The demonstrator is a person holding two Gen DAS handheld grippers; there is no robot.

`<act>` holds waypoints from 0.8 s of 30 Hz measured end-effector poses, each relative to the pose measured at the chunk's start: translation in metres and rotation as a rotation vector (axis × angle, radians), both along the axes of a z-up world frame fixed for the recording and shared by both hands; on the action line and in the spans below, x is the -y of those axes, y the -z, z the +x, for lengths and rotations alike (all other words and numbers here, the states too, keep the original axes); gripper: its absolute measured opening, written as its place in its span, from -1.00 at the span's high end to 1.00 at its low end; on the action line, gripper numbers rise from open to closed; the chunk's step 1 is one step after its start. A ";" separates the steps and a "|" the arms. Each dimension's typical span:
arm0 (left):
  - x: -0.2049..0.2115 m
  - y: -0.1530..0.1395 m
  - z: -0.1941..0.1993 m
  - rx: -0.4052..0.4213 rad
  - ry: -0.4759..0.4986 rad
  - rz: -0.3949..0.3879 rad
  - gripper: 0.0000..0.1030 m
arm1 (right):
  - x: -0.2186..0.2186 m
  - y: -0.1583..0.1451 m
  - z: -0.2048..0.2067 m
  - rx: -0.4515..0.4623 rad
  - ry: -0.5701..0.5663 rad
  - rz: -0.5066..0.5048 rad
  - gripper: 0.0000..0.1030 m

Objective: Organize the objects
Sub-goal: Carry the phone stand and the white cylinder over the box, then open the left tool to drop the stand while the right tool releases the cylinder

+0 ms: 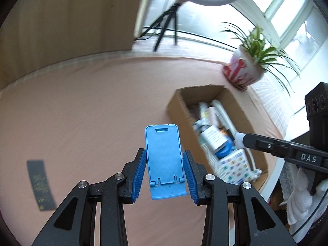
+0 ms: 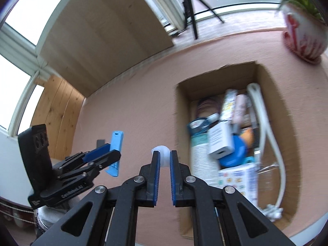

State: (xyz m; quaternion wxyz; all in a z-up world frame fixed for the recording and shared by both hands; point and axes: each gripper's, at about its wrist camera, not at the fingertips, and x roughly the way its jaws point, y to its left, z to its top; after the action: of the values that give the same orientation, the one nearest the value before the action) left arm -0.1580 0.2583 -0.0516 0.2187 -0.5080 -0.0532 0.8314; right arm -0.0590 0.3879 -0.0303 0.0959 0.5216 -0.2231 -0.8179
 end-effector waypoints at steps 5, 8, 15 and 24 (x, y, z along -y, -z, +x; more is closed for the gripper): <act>-0.044 -0.005 -0.017 -0.012 0.052 0.012 0.23 | -0.032 -0.006 0.005 -0.018 0.058 0.033 0.83; -0.069 -0.002 -0.028 -0.011 0.071 0.005 0.23 | -0.050 -0.007 0.006 -0.020 0.084 0.045 0.83; -0.115 0.012 -0.054 -0.003 0.096 -0.034 0.23 | -0.068 -0.001 -0.002 -0.015 0.097 0.061 0.83; -0.138 0.036 -0.078 0.031 0.084 -0.074 0.22 | -0.076 0.012 -0.022 -0.004 0.084 0.091 0.77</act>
State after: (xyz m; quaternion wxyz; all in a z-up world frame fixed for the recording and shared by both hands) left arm -0.2362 0.3963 -0.0877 0.2336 -0.5302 -0.0045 0.8151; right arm -0.0808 0.4639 -0.0421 0.0384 0.5139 -0.2072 -0.8316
